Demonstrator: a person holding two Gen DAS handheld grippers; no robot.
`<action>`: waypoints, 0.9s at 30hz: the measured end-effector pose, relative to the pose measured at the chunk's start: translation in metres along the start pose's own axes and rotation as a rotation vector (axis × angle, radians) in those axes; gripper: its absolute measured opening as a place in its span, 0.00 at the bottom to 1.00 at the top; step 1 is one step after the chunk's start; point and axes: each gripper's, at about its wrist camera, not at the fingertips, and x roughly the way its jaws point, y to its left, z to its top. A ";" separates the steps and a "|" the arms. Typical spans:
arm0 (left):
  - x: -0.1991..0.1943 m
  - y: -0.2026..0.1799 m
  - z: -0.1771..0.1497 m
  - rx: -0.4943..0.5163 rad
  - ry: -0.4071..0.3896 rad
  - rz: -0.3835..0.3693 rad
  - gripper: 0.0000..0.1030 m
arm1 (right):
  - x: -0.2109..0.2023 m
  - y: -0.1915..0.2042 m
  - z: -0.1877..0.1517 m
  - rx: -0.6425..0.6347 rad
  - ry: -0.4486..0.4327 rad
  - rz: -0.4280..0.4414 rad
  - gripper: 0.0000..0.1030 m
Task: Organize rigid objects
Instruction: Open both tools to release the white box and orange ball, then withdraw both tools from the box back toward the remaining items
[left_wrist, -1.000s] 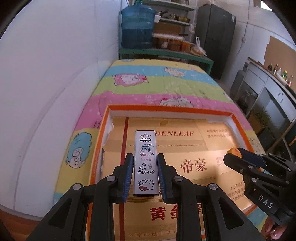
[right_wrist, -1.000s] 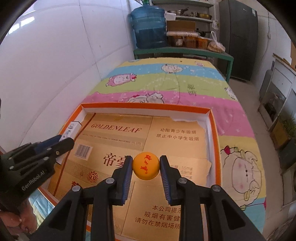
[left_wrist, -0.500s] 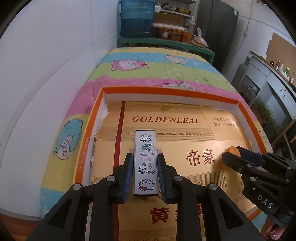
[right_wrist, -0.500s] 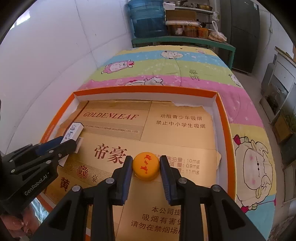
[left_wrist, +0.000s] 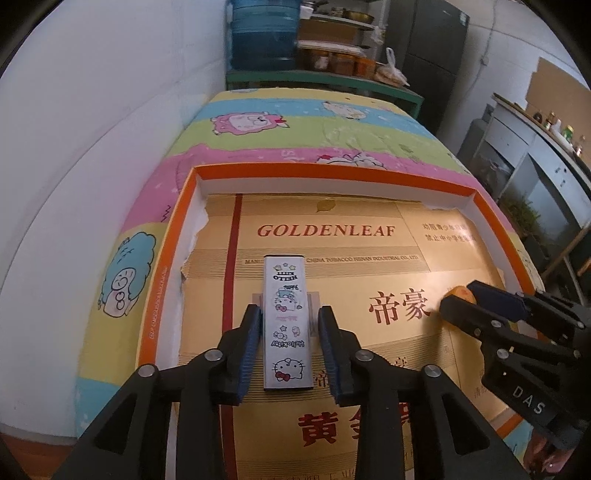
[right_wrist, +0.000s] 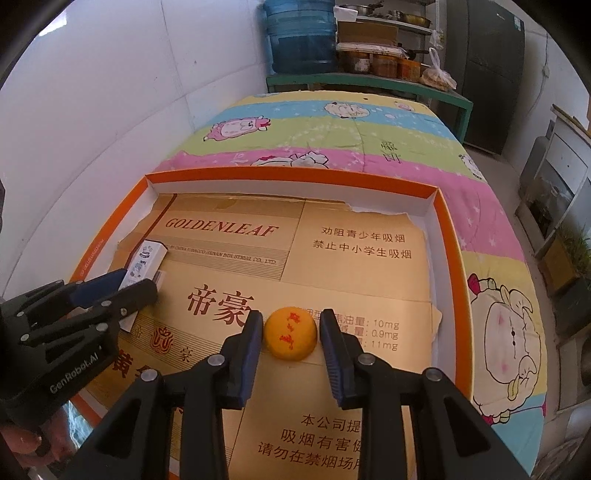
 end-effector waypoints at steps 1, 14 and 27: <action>0.000 -0.001 0.000 0.012 -0.001 -0.002 0.36 | 0.000 0.000 0.000 0.004 -0.001 0.002 0.34; -0.011 0.001 -0.011 0.020 -0.075 0.007 0.53 | -0.026 0.000 -0.008 0.061 -0.061 0.005 0.49; -0.086 0.001 -0.028 -0.022 -0.242 -0.045 0.53 | -0.071 0.014 -0.035 0.090 -0.128 0.030 0.49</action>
